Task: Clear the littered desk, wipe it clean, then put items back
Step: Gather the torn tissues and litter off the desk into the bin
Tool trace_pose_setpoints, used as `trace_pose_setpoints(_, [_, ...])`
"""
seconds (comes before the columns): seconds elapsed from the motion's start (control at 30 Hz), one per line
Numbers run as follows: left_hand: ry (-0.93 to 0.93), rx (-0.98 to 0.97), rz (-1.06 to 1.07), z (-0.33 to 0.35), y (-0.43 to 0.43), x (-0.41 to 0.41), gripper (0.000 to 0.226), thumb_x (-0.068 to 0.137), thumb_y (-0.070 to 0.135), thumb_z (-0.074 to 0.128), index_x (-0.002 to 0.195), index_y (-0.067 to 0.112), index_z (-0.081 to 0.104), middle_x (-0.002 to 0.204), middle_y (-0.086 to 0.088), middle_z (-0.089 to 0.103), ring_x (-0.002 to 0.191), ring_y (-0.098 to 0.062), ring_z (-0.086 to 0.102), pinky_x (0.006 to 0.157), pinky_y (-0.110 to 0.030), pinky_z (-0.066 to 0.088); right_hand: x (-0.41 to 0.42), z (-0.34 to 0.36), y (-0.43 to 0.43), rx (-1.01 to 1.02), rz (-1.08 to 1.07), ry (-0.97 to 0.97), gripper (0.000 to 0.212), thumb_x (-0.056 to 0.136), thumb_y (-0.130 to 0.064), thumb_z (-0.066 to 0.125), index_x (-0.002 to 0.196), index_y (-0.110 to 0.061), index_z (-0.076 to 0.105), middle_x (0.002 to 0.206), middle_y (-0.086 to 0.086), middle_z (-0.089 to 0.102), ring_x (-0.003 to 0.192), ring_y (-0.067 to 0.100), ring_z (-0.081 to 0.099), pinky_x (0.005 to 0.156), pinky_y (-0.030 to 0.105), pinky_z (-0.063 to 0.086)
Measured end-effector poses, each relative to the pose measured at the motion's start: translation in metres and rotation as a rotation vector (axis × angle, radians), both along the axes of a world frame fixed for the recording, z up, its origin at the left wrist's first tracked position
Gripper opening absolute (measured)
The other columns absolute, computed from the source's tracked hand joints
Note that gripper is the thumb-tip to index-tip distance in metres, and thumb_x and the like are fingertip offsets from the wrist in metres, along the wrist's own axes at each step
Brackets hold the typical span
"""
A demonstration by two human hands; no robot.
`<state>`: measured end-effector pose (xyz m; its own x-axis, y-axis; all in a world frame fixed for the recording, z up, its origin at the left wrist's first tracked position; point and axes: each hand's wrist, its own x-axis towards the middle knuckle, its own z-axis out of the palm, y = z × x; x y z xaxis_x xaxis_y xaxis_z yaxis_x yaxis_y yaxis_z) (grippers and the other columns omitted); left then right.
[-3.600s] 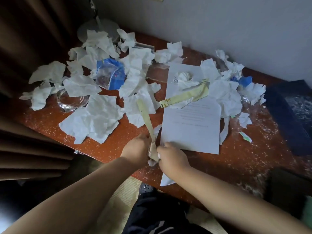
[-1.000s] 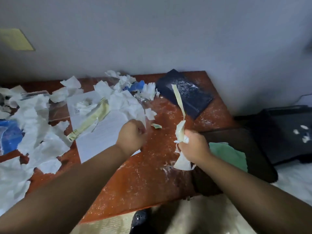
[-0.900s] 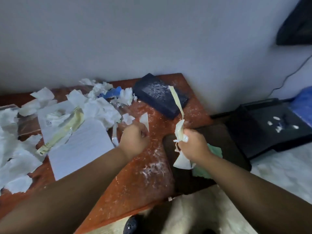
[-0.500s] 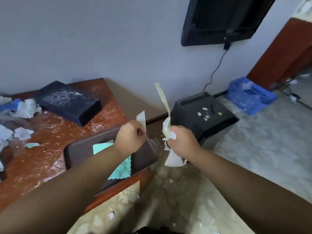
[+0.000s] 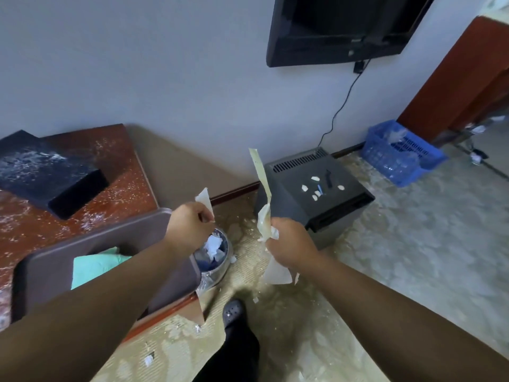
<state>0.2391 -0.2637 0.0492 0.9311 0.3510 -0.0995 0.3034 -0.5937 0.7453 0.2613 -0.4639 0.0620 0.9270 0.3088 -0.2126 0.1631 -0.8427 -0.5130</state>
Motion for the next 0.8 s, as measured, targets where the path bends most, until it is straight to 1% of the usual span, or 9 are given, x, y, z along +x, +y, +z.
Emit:
trace_pose_setpoints(0.07, [0.005, -0.074, 0.033, -0.006, -0.006, 0.025, 0.021, 0.078, -0.001, 0.062, 0.068, 0.017, 0.061, 0.068, 0.006, 0.055, 0.059, -0.007, 0.051, 0.051, -0.013, 0.039, 0.026, -0.005, 0.006, -0.030, 0.047, 0.014, 0.005, 0.084, -0.015, 0.055, 0.085, -0.020, 0.054, 0.090, 0.002, 0.057, 0.084, 0.022, 0.055, 0.071, 0.031, 0.046])
trace_pose_setpoints(0.1, [0.014, -0.100, 0.036, -0.008, -0.009, 0.039, 0.022, 0.078, 0.000, 0.062, 0.067, 0.018, 0.060, 0.068, 0.007, 0.055, 0.061, -0.010, 0.052, 0.053, -0.014, 0.040, 0.041, -0.007, 0.010, -0.043, 0.065, 0.027, 0.008, 0.083, -0.015, 0.055, 0.080, -0.022, 0.051, 0.089, 0.001, 0.057, 0.083, 0.022, 0.056, 0.070, 0.031, 0.046])
trace_pose_setpoints(0.23, [0.029, -0.144, 0.149, -0.014, 0.005, 0.096, 0.013, 0.079, 0.002, 0.061, 0.076, 0.013, 0.065, 0.076, 0.003, 0.057, 0.078, -0.018, 0.056, 0.073, -0.024, 0.048, 0.111, -0.013, 0.035, -0.016, 0.093, 0.130, 0.012, 0.083, -0.012, 0.056, 0.078, -0.021, 0.050, 0.082, -0.004, 0.055, 0.078, 0.017, 0.054, 0.058, 0.024, 0.038])
trace_pose_setpoints(0.33, [0.012, -0.142, 0.262, -0.021, 0.032, 0.129, 0.009, 0.081, 0.004, 0.061, 0.078, 0.011, 0.066, 0.084, -0.002, 0.061, 0.083, -0.020, 0.057, 0.078, -0.028, 0.051, 0.165, -0.022, 0.064, -0.055, 0.145, 0.167, 0.020, 0.082, -0.011, 0.054, 0.068, -0.022, 0.047, 0.073, -0.005, 0.055, 0.071, 0.016, 0.054, 0.055, 0.025, 0.039])
trace_pose_setpoints(0.47, [0.032, -0.151, 0.318, -0.028, 0.057, 0.166, 0.022, 0.080, 0.004, 0.060, 0.067, 0.022, 0.059, 0.082, 0.000, 0.062, 0.078, -0.021, 0.060, 0.069, -0.028, 0.051, 0.218, -0.029, 0.106, -0.082, 0.238, 0.214, 0.028, 0.089, -0.022, 0.040, 0.062, -0.016, 0.041, 0.061, -0.002, 0.052, 0.063, 0.019, 0.053, 0.065, 0.038, 0.051])
trace_pose_setpoints(0.5, [0.029, -0.161, 0.319, -0.028, 0.062, 0.174, 0.024, 0.080, 0.003, 0.060, 0.067, 0.023, 0.058, 0.080, 0.001, 0.061, 0.076, -0.020, 0.061, 0.066, -0.027, 0.051, 0.227, -0.029, 0.114, -0.088, 0.260, 0.211, 0.030, 0.089, -0.023, 0.039, 0.060, -0.016, 0.039, 0.059, -0.002, 0.049, 0.061, 0.018, 0.051, 0.066, 0.038, 0.051])
trace_pose_setpoints(0.57, [0.026, -0.164, 0.336, -0.027, 0.068, 0.185, 0.024, 0.079, 0.001, 0.063, 0.067, 0.023, 0.058, 0.077, 0.003, 0.060, 0.070, -0.015, 0.058, 0.058, -0.019, 0.045, 0.240, -0.029, 0.128, -0.094, 0.305, 0.208, 0.029, 0.086, -0.018, 0.044, 0.059, -0.017, 0.034, 0.059, -0.002, 0.044, 0.060, 0.018, 0.045, 0.059, 0.033, 0.042])
trace_pose_setpoints(0.63, [0.008, -0.158, 0.371, -0.025, 0.074, 0.189, 0.024, 0.078, 0.001, 0.064, 0.068, 0.022, 0.059, 0.074, 0.004, 0.059, 0.066, -0.010, 0.054, 0.055, -0.014, 0.039, 0.248, -0.028, 0.138, -0.099, 0.342, 0.236, 0.025, 0.082, -0.012, 0.047, 0.061, -0.015, 0.034, 0.064, 0.000, 0.047, 0.064, 0.020, 0.046, 0.058, 0.030, 0.035])
trace_pose_setpoints(0.8, [0.017, -0.188, 0.472, -0.032, 0.079, 0.188, 0.025, 0.079, 0.000, 0.061, 0.065, 0.020, 0.057, 0.069, 0.005, 0.057, 0.061, -0.006, 0.050, 0.050, -0.009, 0.037, 0.256, -0.041, 0.164, -0.122, 0.463, 0.321, 0.012, 0.080, -0.008, 0.051, 0.069, -0.010, 0.048, 0.075, 0.005, 0.057, 0.075, 0.025, 0.058, 0.061, 0.030, 0.041])
